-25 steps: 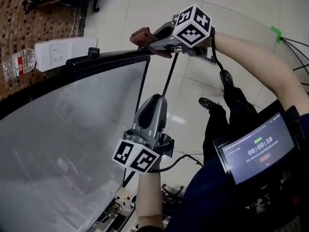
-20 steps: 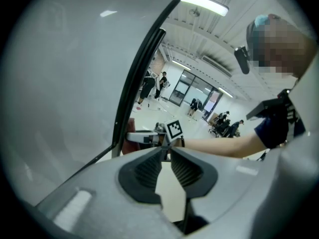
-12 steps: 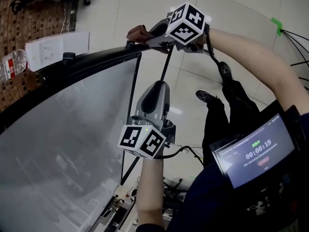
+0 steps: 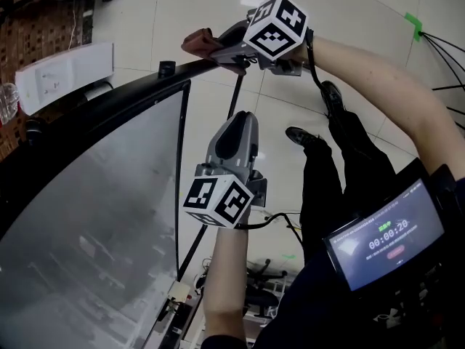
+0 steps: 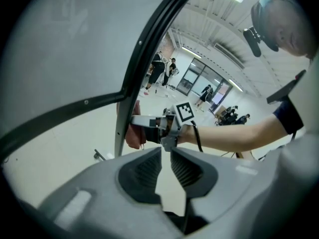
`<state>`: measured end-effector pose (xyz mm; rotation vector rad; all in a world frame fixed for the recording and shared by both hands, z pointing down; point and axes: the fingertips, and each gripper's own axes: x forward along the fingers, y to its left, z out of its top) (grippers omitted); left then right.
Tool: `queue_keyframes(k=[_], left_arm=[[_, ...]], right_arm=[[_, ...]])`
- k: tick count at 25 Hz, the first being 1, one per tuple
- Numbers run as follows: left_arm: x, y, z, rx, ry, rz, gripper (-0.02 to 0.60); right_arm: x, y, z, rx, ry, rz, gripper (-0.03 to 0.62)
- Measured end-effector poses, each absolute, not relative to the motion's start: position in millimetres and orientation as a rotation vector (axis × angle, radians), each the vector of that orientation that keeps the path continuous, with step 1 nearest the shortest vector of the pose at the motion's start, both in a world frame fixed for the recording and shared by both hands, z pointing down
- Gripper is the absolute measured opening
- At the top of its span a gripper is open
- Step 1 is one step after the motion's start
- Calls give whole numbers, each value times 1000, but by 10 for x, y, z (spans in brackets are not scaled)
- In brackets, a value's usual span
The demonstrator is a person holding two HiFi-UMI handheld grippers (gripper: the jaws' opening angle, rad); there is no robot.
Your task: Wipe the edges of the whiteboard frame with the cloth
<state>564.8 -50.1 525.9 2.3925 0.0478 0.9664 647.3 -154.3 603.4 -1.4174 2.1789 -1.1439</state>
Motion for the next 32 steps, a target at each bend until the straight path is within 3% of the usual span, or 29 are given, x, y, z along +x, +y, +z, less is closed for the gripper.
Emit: queue_keyframes(k=[21,32], left_arm=[[5306,-360,6944,2356,106,1128,57],[5314,-229,7108,2407,197,1223,57]], right_arm=[[6239,-1448,7492,-1336,2038,-1223,55],[6271,-1332,7814,-1318,1949,-1360,56]])
